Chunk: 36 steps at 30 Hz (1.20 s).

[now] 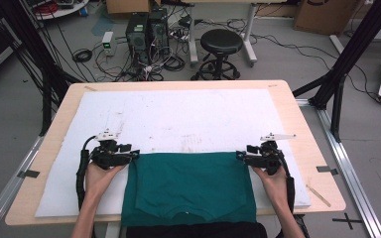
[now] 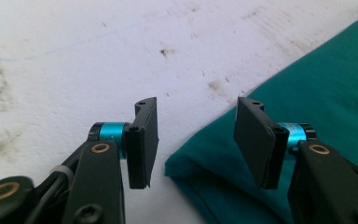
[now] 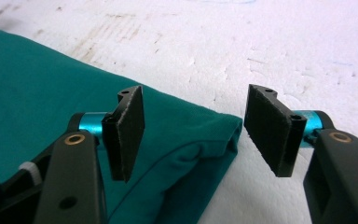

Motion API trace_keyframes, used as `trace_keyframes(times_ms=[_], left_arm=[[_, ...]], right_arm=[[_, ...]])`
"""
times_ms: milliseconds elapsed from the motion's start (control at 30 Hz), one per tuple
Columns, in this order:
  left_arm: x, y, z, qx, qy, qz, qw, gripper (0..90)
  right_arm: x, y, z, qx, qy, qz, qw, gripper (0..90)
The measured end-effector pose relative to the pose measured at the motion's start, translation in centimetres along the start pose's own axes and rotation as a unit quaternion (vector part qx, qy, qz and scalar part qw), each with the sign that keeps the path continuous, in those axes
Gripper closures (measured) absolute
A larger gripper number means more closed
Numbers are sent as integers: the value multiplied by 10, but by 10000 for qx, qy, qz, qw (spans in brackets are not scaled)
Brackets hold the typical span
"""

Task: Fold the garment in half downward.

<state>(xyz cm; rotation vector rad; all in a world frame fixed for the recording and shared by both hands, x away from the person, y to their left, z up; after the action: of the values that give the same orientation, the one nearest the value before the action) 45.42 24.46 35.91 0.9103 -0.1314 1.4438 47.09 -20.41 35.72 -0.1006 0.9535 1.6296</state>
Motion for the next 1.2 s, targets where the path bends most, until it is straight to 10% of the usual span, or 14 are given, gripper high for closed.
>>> trace_keyframes(times_ms=[333, 667, 1200], left_arm=[[-4, -13, 7, 333, -119, 203, 9992, 556], [-12, -17, 2, 344, -185, 494, 9980, 781], [5, 2, 31, 238, 541, 518, 9969, 804]], right_arm=[[-10, -8, 15, 433, 69, 179, 9989, 383], [2, -13, 16, 528, 89, -252, 9982, 737], [-8, 8, 43, 551, -507, -481, 9960, 783]])
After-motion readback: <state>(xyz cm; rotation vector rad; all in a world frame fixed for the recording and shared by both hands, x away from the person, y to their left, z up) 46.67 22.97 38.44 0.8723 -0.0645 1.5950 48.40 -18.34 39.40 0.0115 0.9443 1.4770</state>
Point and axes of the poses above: each handheld gripper's, and its own axes: z roughly forward along the jaws, y roughly out of its top, x roughly to its left, the point moved 5 cm from there along z, roughly forward along the jaws, and after that the axes turned 13 degrees about -x, right-handed, at the moved point
